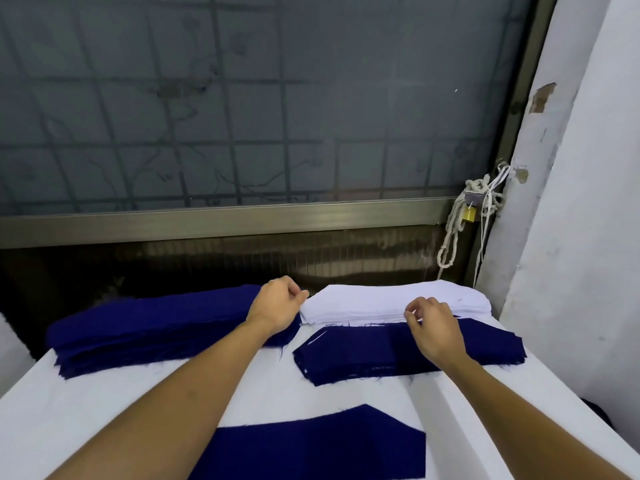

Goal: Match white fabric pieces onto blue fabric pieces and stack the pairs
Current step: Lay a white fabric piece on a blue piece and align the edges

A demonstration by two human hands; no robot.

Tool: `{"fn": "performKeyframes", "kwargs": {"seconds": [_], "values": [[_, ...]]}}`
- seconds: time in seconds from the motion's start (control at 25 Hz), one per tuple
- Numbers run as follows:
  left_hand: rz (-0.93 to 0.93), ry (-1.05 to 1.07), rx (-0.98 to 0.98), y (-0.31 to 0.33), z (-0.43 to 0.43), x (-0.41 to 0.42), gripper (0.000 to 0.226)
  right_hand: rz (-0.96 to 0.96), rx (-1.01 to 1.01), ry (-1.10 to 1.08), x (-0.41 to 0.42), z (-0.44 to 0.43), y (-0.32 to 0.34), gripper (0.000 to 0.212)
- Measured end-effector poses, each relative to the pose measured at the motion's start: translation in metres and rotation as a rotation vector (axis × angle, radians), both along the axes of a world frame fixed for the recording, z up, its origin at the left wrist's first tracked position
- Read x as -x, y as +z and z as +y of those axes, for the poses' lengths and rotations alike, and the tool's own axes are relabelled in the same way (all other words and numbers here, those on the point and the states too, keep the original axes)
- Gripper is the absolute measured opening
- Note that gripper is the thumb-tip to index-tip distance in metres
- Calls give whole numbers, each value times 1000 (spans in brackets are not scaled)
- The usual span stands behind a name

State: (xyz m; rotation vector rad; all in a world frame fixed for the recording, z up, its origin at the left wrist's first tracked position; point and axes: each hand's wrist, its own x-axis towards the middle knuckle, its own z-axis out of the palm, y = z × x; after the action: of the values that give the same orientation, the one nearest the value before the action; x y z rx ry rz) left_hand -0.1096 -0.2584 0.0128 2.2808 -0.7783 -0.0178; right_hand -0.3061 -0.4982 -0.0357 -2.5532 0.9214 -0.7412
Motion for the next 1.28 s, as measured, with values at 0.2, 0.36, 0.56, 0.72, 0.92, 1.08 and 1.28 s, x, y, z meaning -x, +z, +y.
{"fn": "performKeyframes", "kwargs": {"seconds": [0.2, 0.36, 0.56, 0.72, 0.92, 1.08, 1.28], "values": [[-99, -32, -261, -25, -62, -20, 34, 106, 26, 57, -44, -31, -9, 15], [-173, 9, -398, -43, -90, -32, 37, 162, 58, 68, -69, -48, -17, 19], [-26, 92, -228, -47, -107, -43, 26, 207, 98, 79, -80, -54, -31, 24], [101, 5, -117, -51, -111, -46, 18, 222, 109, 75, -81, -55, -32, 25], [-7, -174, -17, -37, -109, -33, 6, 189, 93, 48, -86, -39, -24, 50], [-276, -362, -141, -8, -99, -10, 19, -31, 35, 248, -98, -16, 1, 51], [-240, -202, 66, 23, -51, 5, 25, -14, -230, 286, -83, 1, 33, 17]]}}
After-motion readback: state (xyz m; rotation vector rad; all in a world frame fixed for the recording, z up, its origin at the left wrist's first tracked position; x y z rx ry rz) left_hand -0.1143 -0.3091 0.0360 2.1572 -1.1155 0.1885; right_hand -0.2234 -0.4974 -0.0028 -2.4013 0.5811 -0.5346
